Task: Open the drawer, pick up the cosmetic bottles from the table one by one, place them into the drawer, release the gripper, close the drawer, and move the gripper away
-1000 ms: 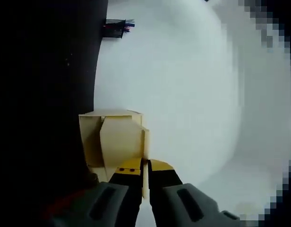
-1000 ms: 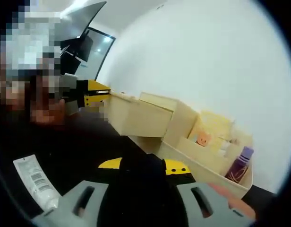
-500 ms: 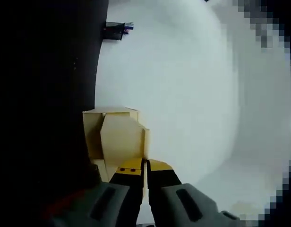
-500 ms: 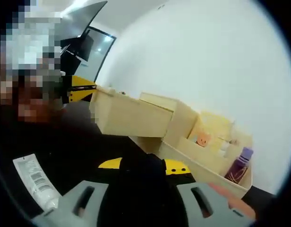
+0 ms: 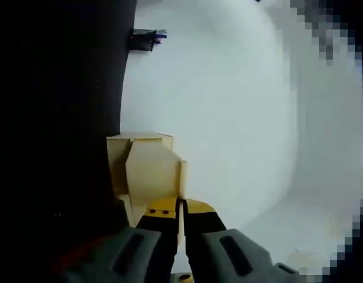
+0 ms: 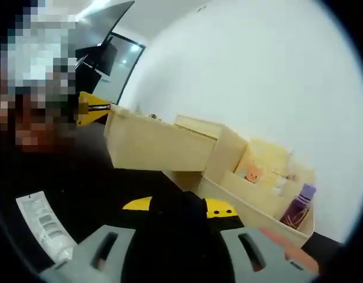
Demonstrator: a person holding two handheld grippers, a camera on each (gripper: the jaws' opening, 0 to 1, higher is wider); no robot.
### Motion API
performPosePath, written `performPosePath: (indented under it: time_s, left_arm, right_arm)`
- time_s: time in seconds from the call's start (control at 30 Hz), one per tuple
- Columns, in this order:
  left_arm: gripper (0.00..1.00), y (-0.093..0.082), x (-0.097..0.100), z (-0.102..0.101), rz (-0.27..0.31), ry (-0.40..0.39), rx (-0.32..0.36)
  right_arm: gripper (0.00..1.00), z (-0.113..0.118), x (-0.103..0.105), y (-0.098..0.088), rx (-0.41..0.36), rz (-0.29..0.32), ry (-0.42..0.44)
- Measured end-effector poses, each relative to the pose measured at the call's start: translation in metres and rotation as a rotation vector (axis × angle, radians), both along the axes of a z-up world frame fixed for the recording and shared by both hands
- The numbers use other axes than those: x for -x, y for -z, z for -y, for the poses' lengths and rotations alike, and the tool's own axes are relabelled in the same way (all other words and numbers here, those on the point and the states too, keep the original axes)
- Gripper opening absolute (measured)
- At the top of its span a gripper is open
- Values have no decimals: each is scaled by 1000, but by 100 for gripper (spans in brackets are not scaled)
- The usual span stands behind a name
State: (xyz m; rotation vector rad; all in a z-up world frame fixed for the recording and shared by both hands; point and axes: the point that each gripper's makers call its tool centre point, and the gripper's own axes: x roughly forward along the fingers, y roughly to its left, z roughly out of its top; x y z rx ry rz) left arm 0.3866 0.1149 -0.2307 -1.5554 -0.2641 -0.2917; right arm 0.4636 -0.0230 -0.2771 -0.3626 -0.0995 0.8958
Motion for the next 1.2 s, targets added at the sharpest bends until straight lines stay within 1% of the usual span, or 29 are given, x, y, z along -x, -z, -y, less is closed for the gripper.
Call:
performPosePath:
  time_s: [0.1, 0.17, 0.2, 0.3, 0.43, 0.53, 0.6, 0.67, 0.7, 0.77, 0.83, 0.9, 0.97, 1.0, 1.03, 1.07, 1.1, 1.17, 1.2]
  left_arm:
    - [7, 6, -1, -2, -24, -5, -12]
    - [8, 11, 0, -4, -35, -11, 1]
    - [9, 12, 0, -4, -38, -8, 7]
    - [10, 13, -1, -3, -45, -8, -5]
    - [25, 16, -1, 2, -64, 1, -29]
    - [26, 14, 2, 5, -63, 7, -45]
    - [26, 11, 4, 7, -59, 12, -80]
    - [27, 6, 6, 12, -48, 34, -142]
    - [29, 7, 8, 15, -62, 44, -182]
    - [35, 0, 13, 20, -43, 49, -262]
    - [36, -7, 20, 25, -22, 58, -337]
    - [36, -13, 23, 28, -12, 68, -390]
    - [36, -19, 27, 35, 1, 95, -452]
    - [37, -23, 29, 40, 10, 111, -488]
    - [37, -25, 30, 42, 10, 125, -531]
    - [37, -27, 32, 47, 18, 132, -592]
    - [37, -27, 35, 54, 18, 137, -656]
    - [36, -30, 39, 64, 23, 143, -778]
    - [34, -29, 43, 71, 27, 152, -856]
  right_arm:
    - [28, 0, 1, 0, -1, -1, 1]
    - [28, 0, 0, 0, -2, -2, 1]
    - [28, 0, -1, 0, -1, -2, 2]
    - [28, 0, 0, 0, -5, -11, 3]
    - [28, 3, 0, -1, -25, -31, 11]
    - [28, 4, -1, -1, -38, -40, 15]
    - [28, 4, 0, -2, -42, -42, 16]
    - [28, 4, 0, -2, -45, -43, 17]
    - [28, 4, 1, -2, -44, -43, 18]
    - [28, 5, -3, -2, -45, -44, 23]
    - [28, 7, -5, -4, -53, -46, 28]
    - [28, 9, -10, -7, -63, -48, 35]
    - [28, 10, -14, -12, -61, -46, 42]
    - [28, 10, -11, -15, -43, -34, 33]
    - [28, 9, -9, -18, 6, -20, 10]
    - [28, 9, -8, -24, 30, -9, -3]
    - [28, 9, -3, -29, 49, -13, -32]
    - [28, 8, 10, -37, 72, -54, -91]
    - [28, 11, 15, -46, 82, -54, -102]
